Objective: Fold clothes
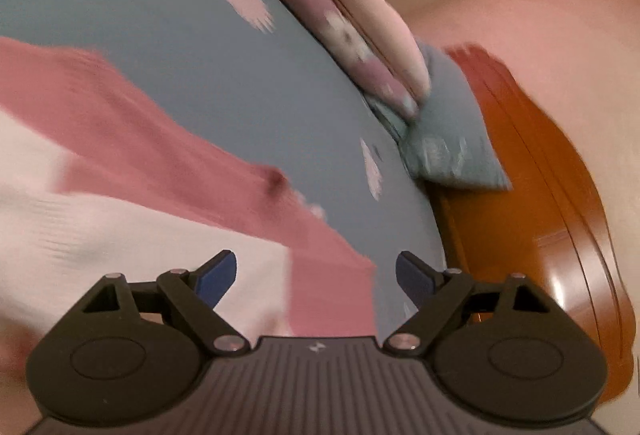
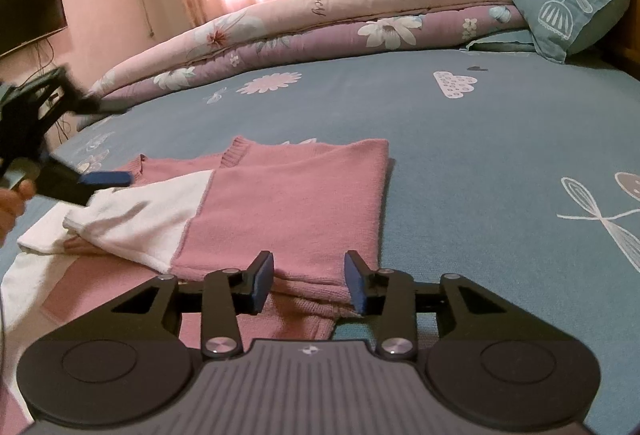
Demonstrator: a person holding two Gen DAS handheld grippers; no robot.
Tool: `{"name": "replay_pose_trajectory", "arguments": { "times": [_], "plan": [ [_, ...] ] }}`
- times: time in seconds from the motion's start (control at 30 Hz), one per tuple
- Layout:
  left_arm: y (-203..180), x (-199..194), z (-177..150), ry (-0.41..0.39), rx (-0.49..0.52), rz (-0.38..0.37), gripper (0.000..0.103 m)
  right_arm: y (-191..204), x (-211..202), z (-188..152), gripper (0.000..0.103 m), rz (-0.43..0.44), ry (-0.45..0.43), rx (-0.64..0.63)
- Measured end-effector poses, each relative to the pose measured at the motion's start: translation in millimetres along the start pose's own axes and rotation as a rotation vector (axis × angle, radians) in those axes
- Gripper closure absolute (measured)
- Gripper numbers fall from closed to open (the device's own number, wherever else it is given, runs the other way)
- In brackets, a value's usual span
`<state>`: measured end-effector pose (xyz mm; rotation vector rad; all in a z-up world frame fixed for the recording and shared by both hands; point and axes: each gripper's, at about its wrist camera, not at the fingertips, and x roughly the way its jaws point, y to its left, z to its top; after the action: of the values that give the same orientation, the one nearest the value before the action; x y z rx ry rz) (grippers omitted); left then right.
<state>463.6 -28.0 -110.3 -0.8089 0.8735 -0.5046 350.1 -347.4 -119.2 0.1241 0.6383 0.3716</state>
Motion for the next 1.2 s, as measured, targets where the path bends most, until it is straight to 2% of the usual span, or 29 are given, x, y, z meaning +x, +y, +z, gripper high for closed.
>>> {"name": "replay_pose_trajectory", "arguments": {
  "times": [0.1,0.17,0.27,0.37,0.47,0.53,0.6,0.67,0.73,0.77,0.83,0.9,0.97,1.07,1.2],
  "plan": [
    [-7,32,-4,0.034,0.031,0.046,0.016,0,0,0,0.059,0.0,0.0,-0.006],
    [-3,42,-3,0.025,0.032,0.098,0.017,-1,-1,0,0.059,0.0,0.0,-0.004],
    [5,30,-1,-0.023,0.007,0.139,0.017,-3,-1,0,0.058,-0.003,0.003,0.006],
    [7,7,5,-0.087,0.015,0.244,0.017,-7,-1,0,0.057,-0.011,0.006,0.03],
    [14,-11,7,-0.092,-0.05,0.197,0.017,-8,-1,2,0.051,-0.03,0.016,0.043],
    [10,-15,4,-0.09,-0.035,0.166,0.016,-8,-2,2,0.051,-0.032,0.012,0.05],
    [10,-14,-3,-0.048,-0.026,0.119,0.016,-6,-4,4,0.051,-0.033,0.01,0.049],
    [11,-11,-9,-0.022,-0.01,0.14,0.016,-5,-5,5,0.051,-0.036,0.011,0.041],
    [15,-8,-13,-0.015,0.006,0.239,0.016,-4,-8,6,0.051,-0.042,0.014,0.035],
    [19,-9,-13,-0.019,-0.007,0.257,0.018,-4,-10,7,0.051,-0.048,0.016,0.032],
    [20,-23,-16,-0.03,-0.032,0.261,0.018,-4,-16,9,0.051,-0.064,0.003,0.028],
    [13,-40,-20,-0.028,-0.014,0.305,0.017,-5,-25,12,0.049,-0.062,-0.013,0.031],
    [0,-57,-29,0.003,0.041,0.358,0.017,-6,-34,16,0.04,-0.044,-0.028,0.043],
    [-20,-85,-54,0.053,0.113,0.412,0.016,-4,-45,20,0.04,0.01,-0.039,0.07],
    [-42,-122,-100,0.103,0.185,0.412,0.015,9,-68,25,0.04,0.101,-0.047,0.098]
  ]
}}
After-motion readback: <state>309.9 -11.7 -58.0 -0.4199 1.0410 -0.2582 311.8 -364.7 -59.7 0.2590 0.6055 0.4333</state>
